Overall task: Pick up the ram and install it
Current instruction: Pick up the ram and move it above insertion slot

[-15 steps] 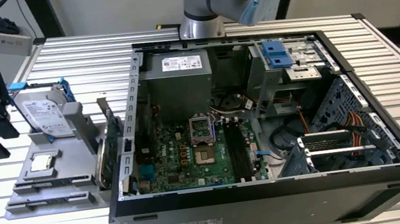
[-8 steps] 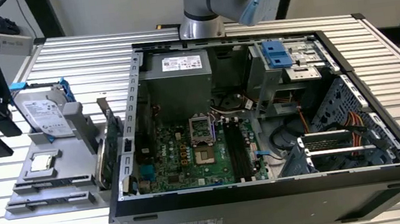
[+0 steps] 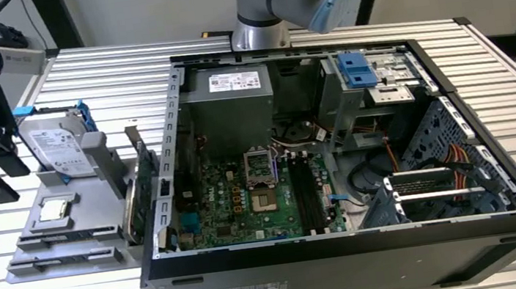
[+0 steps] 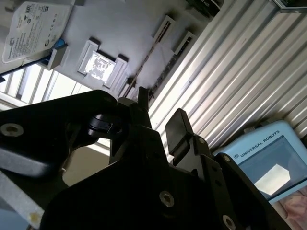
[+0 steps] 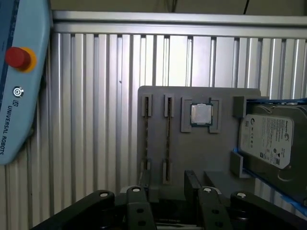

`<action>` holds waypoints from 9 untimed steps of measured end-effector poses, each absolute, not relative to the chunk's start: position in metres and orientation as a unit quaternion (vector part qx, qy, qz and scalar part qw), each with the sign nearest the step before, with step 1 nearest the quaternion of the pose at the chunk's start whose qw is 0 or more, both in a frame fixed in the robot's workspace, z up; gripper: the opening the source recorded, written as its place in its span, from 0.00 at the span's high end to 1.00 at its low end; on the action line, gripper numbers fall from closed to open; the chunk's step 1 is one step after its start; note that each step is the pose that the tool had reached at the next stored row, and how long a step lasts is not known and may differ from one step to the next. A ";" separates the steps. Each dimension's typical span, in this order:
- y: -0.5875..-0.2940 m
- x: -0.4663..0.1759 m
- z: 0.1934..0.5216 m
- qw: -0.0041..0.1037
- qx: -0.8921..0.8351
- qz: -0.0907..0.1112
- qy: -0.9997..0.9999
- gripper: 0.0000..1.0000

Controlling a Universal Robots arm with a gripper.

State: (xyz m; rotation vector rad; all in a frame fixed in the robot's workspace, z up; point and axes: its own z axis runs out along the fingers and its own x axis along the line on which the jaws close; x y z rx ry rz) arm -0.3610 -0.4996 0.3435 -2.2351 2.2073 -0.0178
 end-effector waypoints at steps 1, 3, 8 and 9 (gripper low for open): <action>-0.500 -0.361 0.343 0.000 -0.712 -0.006 0.703 0.00; -0.500 -0.361 0.343 0.000 -0.711 -0.006 0.703 0.00; -0.500 -0.361 0.340 0.000 -0.712 -0.006 0.703 0.00; -0.500 -0.361 0.340 0.000 -0.712 -0.006 0.703 0.00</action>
